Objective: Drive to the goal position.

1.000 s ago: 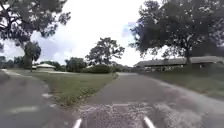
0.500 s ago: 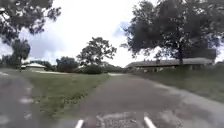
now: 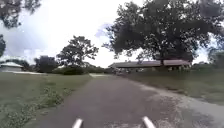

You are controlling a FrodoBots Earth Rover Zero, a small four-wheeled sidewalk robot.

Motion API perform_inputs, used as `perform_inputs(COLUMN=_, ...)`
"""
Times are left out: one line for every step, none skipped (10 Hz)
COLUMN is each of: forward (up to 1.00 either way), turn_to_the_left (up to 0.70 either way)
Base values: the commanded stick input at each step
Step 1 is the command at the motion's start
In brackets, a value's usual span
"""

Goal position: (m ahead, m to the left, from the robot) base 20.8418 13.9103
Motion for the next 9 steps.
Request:
perform_inputs(forward=0.70, turn_to_the_left=0.00)
perform_inputs(forward=0.70, turn_to_the_left=-0.04)
perform_inputs(forward=0.70, turn_to_the_left=-0.22)
perform_inputs(forward=0.70, turn_to_the_left=-0.35)
perform_inputs(forward=0.70, turn_to_the_left=-0.35)
perform_inputs(forward=0.70, turn_to_the_left=-0.30)
perform_inputs(forward=0.70, turn_to_the_left=0.00)
perform_inputs(forward=0.70, turn_to_the_left=0.00)
perform_inputs(forward=0.70, turn_to_the_left=0.00)
